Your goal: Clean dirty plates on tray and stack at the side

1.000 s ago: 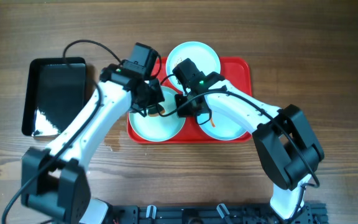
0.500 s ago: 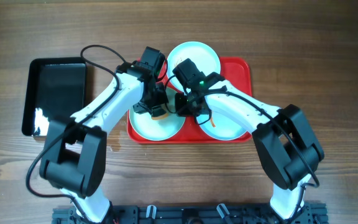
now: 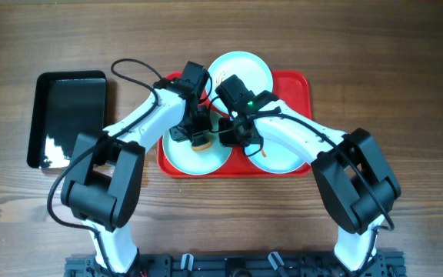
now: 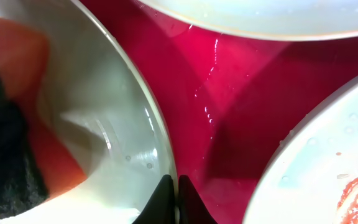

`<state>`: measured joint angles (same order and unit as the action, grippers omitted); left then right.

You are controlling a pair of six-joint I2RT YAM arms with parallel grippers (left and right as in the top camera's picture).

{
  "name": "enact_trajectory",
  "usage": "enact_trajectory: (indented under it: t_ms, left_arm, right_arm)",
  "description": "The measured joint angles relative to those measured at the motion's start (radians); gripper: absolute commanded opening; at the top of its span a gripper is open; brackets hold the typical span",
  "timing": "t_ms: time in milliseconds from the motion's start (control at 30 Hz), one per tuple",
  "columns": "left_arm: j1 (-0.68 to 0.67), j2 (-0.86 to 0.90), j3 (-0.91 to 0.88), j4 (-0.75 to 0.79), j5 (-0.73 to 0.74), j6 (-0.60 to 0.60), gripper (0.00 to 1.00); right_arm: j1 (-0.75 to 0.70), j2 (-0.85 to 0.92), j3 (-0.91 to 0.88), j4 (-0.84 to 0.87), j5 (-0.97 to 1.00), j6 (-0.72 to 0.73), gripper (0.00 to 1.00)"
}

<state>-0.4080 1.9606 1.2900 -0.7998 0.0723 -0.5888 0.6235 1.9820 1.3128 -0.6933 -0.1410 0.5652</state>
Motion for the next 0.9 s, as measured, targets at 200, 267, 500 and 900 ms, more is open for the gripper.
enact_trajectory:
  t_ms: [200, 267, 500, 900]
  left_arm:
    - [0.007, 0.005, 0.002, -0.003, -0.03, 0.0, 0.04]
    - [0.016, 0.009, 0.002, -0.008, -0.034, 0.0, 0.04]
    - [0.056, 0.009, 0.002, -0.007, -0.029, 0.0, 0.04]
    - [0.091, 0.008, -0.006, 0.006, -0.077, 0.019, 0.04]
  right_arm:
    - [0.0, 0.0, 0.0, 0.0, -0.001, 0.002, 0.04]
    - [0.0, 0.0, 0.0, 0.01, -0.002, 0.003, 0.04]
    - [0.005, 0.0, 0.0, 0.015, -0.013, 0.003, 0.04]
    - [0.005, 0.0, 0.0, 0.014, -0.017, 0.003, 0.04]
